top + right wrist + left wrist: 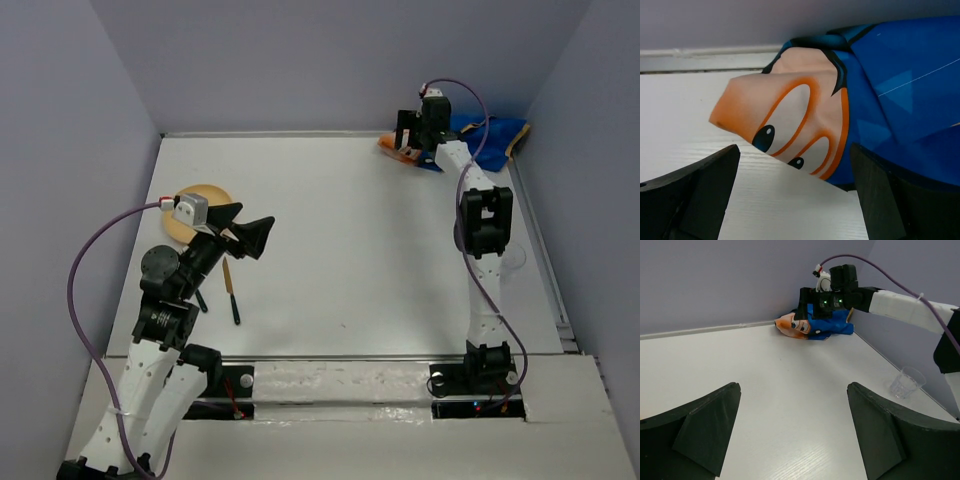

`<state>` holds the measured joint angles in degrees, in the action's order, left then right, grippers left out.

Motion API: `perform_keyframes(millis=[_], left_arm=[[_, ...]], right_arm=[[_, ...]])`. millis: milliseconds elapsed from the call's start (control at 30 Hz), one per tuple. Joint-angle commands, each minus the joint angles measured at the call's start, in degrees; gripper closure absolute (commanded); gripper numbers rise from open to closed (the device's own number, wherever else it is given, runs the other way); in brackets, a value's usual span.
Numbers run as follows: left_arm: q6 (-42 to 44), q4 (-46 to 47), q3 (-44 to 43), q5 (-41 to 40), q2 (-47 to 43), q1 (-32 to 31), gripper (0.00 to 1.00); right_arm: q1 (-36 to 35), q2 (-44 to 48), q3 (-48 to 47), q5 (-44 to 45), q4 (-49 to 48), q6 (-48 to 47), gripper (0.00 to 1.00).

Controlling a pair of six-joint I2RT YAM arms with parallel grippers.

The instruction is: Set the dinner table for one person

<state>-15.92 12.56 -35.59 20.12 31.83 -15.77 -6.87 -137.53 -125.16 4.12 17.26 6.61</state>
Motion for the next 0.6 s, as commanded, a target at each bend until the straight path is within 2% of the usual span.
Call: perform_keyframes(millis=[0,67,167,267,300,333,367,400,467,500,533,567], left_arm=[[1.33,2.47,-0.09,0.36,0.07,-0.23,0.01],[1.25,2.47,0.00,0.18,0.59,-0.14,0.01],[1.33,2.56,-0.09,0.53,1.21,-0.23,0.01],[1.25,2.82,-0.18,0.80,1.65,-0.23,0.01],[1.16,3.00,-0.18,0.89,1.74,-0.14,0.01],[1.16,3.17,-0.18,0.97,1.83,-0.05,0.01],[1.16,3.18,-0.18,0.97,1.83,-0.05,0.01],[1.07,3.18,-0.09,0.89,1.74,-0.05,0.01],[0.72,3.35,0.00,0.71,1.65,0.04,0.01],[0.63,3.44,-0.09,0.45,1.56,0.12,0.01],[0.02,3.44,0.00,-0.68,1.56,0.13,0.01],[-0.25,3.44,0.00,-1.39,1.48,0.13,0.01]], right_arm=[[-2.00,-6.94,-12.37,-0.26,6.12,-5.72,0.02],[-3.32,-11.69,-17.10,0.54,6.30,-8.17,0.03],[-3.84,-16.00,-20.20,2.38,5.95,-8.37,0.09],[-3.85,-17.06,-20.83,1.34,4.46,-7.15,0.46],[-3.85,-16.80,-20.04,0.29,3.84,-7.05,0.68],[-4.72,-15.67,-17.60,-2.07,2.36,-7.75,0.95],[-4.73,-14.88,-16.18,-2.36,1.73,-8.36,0.95],[-5.86,-13.74,-14.60,-2.45,1.03,-9.15,1.00],[-7.18,-10.49,-6.62,-5.15,-2.64,-11.26,1.00],[-7.88,-5.34,-2.67,-7.09,-4.23,-11.62,1.00],[-9.46,-2.24,6.59,-8.50,-8.69,-11.80,1.00],[-10.26,0.83,11.04,-9.04,-10.73,-11.71,1.00]])
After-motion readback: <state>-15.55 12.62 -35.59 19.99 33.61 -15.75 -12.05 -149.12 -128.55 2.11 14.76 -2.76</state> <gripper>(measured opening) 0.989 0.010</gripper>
